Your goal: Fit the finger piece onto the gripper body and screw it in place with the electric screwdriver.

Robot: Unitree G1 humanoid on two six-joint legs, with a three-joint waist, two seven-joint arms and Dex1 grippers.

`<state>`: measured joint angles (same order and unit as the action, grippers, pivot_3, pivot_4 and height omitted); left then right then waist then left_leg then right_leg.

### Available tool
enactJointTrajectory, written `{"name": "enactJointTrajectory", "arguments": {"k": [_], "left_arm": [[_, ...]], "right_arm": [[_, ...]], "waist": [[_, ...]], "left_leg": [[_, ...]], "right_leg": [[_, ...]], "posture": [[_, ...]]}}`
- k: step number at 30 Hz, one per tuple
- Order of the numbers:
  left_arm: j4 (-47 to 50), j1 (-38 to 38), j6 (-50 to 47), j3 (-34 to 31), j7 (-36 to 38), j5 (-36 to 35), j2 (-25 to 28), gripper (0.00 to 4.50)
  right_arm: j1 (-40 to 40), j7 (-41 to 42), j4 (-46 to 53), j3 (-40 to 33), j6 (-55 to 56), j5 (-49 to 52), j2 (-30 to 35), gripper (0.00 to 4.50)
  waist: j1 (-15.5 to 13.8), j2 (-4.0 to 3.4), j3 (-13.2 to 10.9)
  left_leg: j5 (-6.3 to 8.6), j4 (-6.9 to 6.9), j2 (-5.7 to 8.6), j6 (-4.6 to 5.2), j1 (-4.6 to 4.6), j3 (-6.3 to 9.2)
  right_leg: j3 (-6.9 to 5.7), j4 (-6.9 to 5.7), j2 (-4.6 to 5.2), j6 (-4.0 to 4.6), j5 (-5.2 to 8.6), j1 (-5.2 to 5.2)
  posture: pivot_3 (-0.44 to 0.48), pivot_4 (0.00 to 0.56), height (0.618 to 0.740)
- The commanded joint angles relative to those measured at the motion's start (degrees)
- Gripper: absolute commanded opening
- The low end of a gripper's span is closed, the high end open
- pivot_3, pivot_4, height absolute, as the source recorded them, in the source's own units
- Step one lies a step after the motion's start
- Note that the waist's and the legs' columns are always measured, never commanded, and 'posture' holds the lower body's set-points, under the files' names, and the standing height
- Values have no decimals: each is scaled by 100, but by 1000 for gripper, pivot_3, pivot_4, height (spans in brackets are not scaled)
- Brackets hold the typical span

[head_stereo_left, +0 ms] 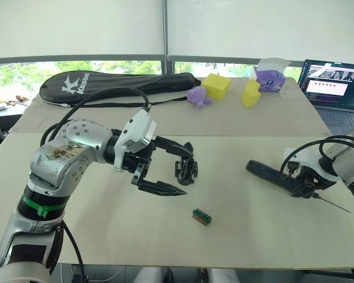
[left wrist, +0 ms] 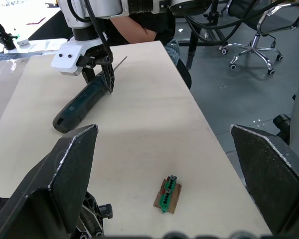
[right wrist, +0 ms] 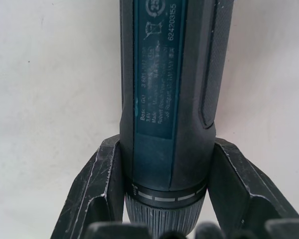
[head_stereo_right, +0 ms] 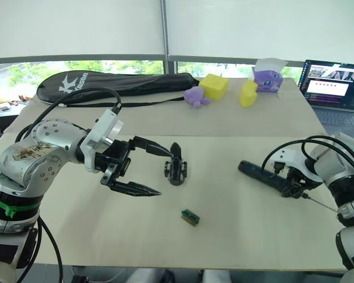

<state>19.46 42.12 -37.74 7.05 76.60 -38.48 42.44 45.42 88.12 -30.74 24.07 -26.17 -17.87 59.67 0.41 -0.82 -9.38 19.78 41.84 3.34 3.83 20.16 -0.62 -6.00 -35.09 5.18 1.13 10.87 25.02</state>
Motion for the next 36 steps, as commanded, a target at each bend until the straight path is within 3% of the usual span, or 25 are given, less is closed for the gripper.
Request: {"name": "enactJointTrajectory", "arguments": {"k": [1,6,11,13,16,18,23,31,36], "left_arm": [[59,44,10,30,72,-48,13,4500],[101,-385,165,196,275,52,80,4500],[-89,-898,814,369,582,414,111,4500],[-207,-1053,1147,442,783,608,170,4500],[-474,-1336,1703,635,1009,939,120,4500],[-581,-1510,1945,710,1018,1060,7,4500],[-1122,-1741,2694,786,824,1465,-393,4500],[-2192,-1678,3981,967,954,2073,-866,4500],[-2609,-1704,4299,987,955,2151,-1063,4500]], "right_arm": [[-75,-203,279,-365,688,216,137,1912],[-491,-713,1214,-1755,1643,1311,315,1912],[-2222,-1012,4356,-4441,-670,3671,-207,1912],[-2639,-1406,5323,-5132,-1643,4504,-518,1912],[-3253,-2813,6743,-5926,-2458,5785,-1771,1912],[-3670,-3489,7328,-6000,-2427,6214,-2499,1912],[-4381,-4087,8070,-5507,-1895,6674,-3271,1912],[-4614,-4081,8052,-4482,-939,6404,-3372,1912],[-4839,-3956,7877,-3928,-248,5975,-3391,1912]], "waist": [[6,0,0],[35,-20,-11],[-49,-22,-14],[-100,-22,-13],[-116,-17,-10],[-121,-17,-10],[-128,-18,-11],[-107,-17,-11],[-108,-16,-11]], "left_leg": [[0,0,0,0,0,0],[-1,-3,3,-1,0,-5],[-5,-2,-14,-10,5,2],[-6,-1,-15,-10,4,9],[-5,0,-13,-10,0,17],[-5,-3,-9,-10,-2,21],[-5,-11,24,-8,-1,20],[-5,-23,30,-5,-31,20],[-2,-23,26,0,-32,20]], "right_leg": [[0,0,0,0,0,0],[6,-4,1,0,0,10],[-15,-16,-5,1,0,16],[-16,-16,-7,2,0,12],[-14,-9,-6,3,0,1],[-11,-5,-6,3,0,-2],[10,-7,-2,1,0,6],[47,-13,-31,-2,-1,5],[50,-13,-35,-1,-1,6]], "posture": [[0,150,737],[0,150,737],[0,150,737],[0,150,737],[0,150,737],[0,150,737],[0,150,737],[0,150,737],[0,150,737]]}}
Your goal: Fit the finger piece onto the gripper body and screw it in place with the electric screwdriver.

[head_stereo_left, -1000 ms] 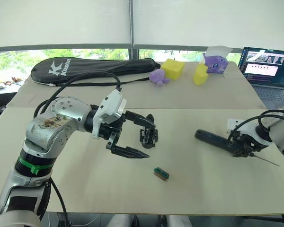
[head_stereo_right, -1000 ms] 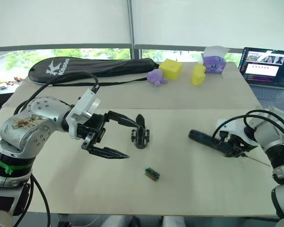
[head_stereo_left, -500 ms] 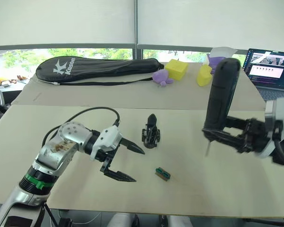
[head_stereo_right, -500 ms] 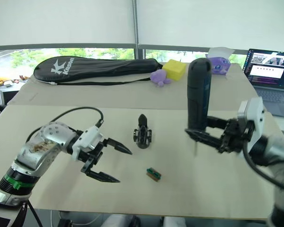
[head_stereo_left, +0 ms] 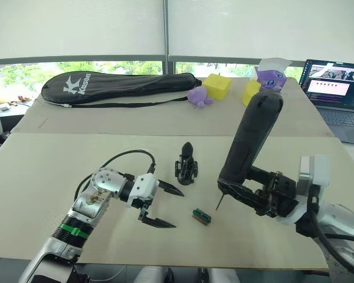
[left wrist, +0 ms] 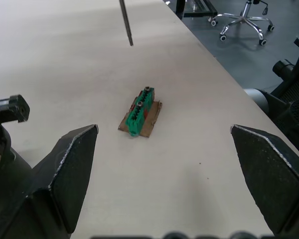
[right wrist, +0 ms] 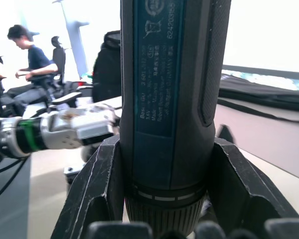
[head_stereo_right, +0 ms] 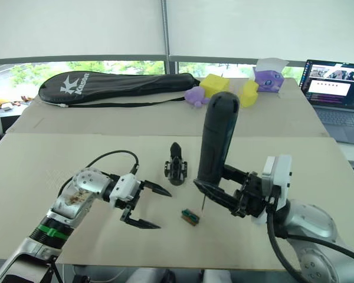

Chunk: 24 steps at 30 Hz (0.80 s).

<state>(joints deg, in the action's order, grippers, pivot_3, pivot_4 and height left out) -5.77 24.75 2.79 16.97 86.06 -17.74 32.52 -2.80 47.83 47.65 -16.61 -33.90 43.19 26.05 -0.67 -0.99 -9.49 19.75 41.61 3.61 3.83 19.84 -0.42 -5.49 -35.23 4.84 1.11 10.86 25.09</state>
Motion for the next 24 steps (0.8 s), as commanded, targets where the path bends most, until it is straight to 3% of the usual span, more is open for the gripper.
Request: {"name": "enactJointTrajectory", "arguments": {"k": [1,8,24], "left_arm": [[-126,21,319,5,24,97,-85,4500],[-412,45,546,50,-83,231,-311,4500],[-791,221,759,151,-270,488,-695,4500]], "right_arm": [[-42,72,13,204,625,-174,-21,1912],[-319,192,-59,584,1341,-495,13,1912],[-592,28,-31,799,1682,-588,187,1912]], "waist": [[0,0,0],[-6,1,0],[-9,6,3]], "left_leg": [[2,1,0,4,0,0],[9,4,0,21,1,1],[18,9,-8,39,1,0]], "right_leg": [[1,0,0,0,0,0],[4,0,-3,0,0,2],[14,0,-13,0,0,2]], "posture": [[0,150,737],[0,150,737],[0,150,737]]}}
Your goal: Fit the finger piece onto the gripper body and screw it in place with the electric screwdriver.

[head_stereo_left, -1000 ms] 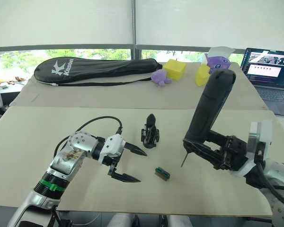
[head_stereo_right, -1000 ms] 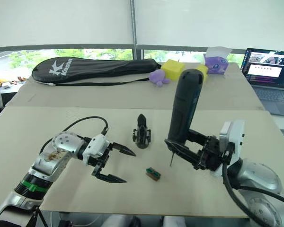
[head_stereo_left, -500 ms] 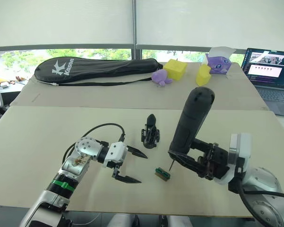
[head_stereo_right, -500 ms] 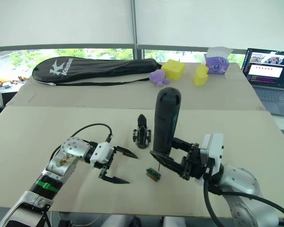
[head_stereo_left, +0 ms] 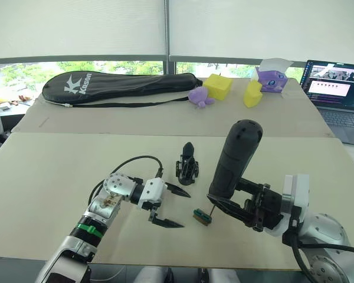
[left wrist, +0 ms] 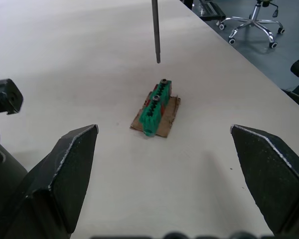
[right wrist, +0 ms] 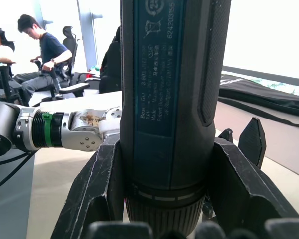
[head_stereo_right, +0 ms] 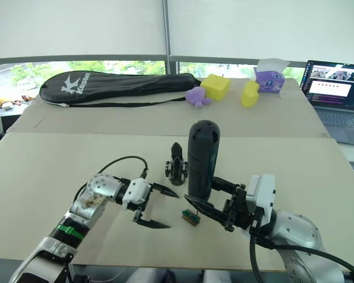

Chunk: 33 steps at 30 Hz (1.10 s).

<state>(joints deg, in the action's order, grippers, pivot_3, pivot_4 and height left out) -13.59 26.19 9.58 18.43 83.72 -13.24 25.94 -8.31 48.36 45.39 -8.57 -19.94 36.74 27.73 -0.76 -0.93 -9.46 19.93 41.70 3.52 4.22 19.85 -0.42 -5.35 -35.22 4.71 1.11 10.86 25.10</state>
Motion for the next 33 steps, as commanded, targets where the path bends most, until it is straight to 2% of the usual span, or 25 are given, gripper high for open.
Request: {"name": "enactJointTrajectory", "arguments": {"k": [1,33], "left_arm": [[-24,86,66,18,-42,44,-52,4500],[-214,115,72,259,-150,295,-376,4500]], "right_arm": [[-64,-23,195,-6,304,55,33,1912],[-266,-180,257,202,601,-71,103,1912]], "waist": [[-1,1,1],[-6,5,3]], "left_leg": [[0,0,0,0,0,0],[3,2,-3,6,0,-1]], "right_leg": [[0,0,0,0,0,0],[8,1,-7,0,0,0]], "posture": [[0,150,737],[0,150,737]]}}
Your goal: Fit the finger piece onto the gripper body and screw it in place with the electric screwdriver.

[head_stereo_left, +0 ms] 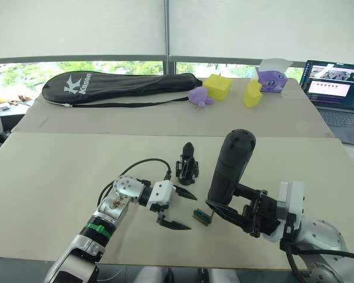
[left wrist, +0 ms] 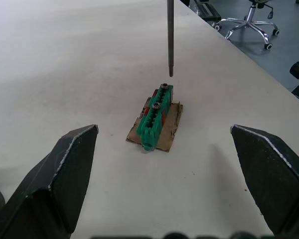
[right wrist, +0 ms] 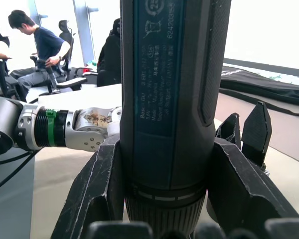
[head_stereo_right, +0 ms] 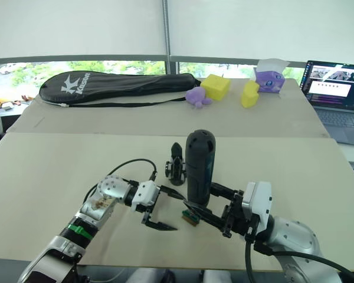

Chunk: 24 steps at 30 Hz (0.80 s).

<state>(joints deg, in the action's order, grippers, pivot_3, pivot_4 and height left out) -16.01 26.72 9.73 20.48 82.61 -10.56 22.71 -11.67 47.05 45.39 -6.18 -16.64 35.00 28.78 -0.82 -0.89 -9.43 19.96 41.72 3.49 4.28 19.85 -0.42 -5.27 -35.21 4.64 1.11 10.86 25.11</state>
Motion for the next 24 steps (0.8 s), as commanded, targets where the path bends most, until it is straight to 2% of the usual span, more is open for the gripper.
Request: {"name": "enactJointTrajectory", "arguments": {"k": [1,24], "left_arm": [[9,74,55,61,-56,44,-74,4500],[-42,148,18,123,-51,122,-146,4500]], "right_arm": [[66,-58,256,-26,273,97,-5,1912],[84,-130,183,56,327,1,-4,1912]], "waist": [[-2,0,0],[-2,3,1]], "left_leg": [[0,0,0,0,0,0],[1,0,-1,2,0,0]], "right_leg": [[0,0,0,0,0,0],[2,0,-2,0,0,0]], "posture": [[0,150,737],[0,150,737]]}}
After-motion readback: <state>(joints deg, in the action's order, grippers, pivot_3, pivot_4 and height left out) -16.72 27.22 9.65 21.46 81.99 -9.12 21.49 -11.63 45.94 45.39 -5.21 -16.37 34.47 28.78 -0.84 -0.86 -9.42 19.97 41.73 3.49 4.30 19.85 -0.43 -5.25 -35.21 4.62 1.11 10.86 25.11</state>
